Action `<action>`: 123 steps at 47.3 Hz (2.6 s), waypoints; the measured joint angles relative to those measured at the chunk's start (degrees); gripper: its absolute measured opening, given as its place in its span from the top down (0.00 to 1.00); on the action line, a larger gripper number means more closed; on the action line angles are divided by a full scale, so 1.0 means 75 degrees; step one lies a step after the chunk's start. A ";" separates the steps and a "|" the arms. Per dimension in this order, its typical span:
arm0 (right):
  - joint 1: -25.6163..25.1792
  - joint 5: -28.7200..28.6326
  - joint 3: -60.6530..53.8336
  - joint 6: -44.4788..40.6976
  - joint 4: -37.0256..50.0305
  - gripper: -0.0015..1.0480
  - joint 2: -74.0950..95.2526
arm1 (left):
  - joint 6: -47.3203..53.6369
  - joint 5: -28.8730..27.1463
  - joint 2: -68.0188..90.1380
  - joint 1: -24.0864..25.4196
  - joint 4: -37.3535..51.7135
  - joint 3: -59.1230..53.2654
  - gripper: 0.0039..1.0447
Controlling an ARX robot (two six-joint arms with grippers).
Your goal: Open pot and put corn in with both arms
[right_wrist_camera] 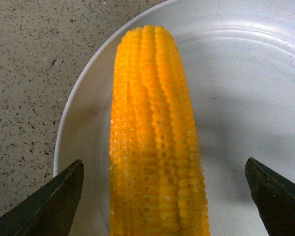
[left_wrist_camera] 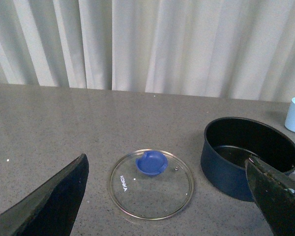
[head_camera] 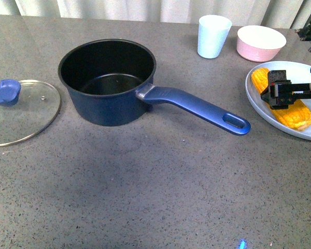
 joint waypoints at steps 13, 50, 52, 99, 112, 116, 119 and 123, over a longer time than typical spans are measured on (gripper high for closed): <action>-0.0038 0.0020 0.0189 0.0041 -0.0207 0.43 0.0172 | 0.0000 0.0000 -0.0003 0.0000 0.0000 0.0000 0.08; 0.1658 -0.0819 0.1667 0.0688 -0.1093 0.86 -0.1230 | 0.0000 0.0000 0.0000 0.0000 0.0000 0.0000 0.08; 0.1941 -0.0831 0.1976 0.0726 -0.1163 0.86 -0.1064 | 0.0000 0.0000 -0.0003 0.0000 0.0000 0.0000 0.08; 0.4401 -0.0565 0.5080 0.0638 -0.2224 0.54 0.1743 | 0.0000 0.0000 0.0000 0.0000 0.0000 0.0000 0.08; 0.4395 -0.0565 0.4450 0.0481 -0.1900 0.17 0.1632 | 0.0000 0.0000 -0.0003 0.0000 0.0000 0.0000 0.08; 0.4284 -0.0533 0.3949 0.0548 -0.1568 0.08 0.1335 | 0.0000 0.0000 -0.0003 0.0000 0.0000 0.0000 0.08; 0.4170 -0.0367 0.3500 0.0545 -0.1183 0.09 0.0901 | 0.0003 0.0000 -0.0003 0.0000 0.0000 0.0000 0.08; 0.4025 -0.0216 0.3080 0.0545 -0.0866 0.09 0.0431 | 0.0003 0.0000 0.0000 0.0000 0.0000 0.0000 0.08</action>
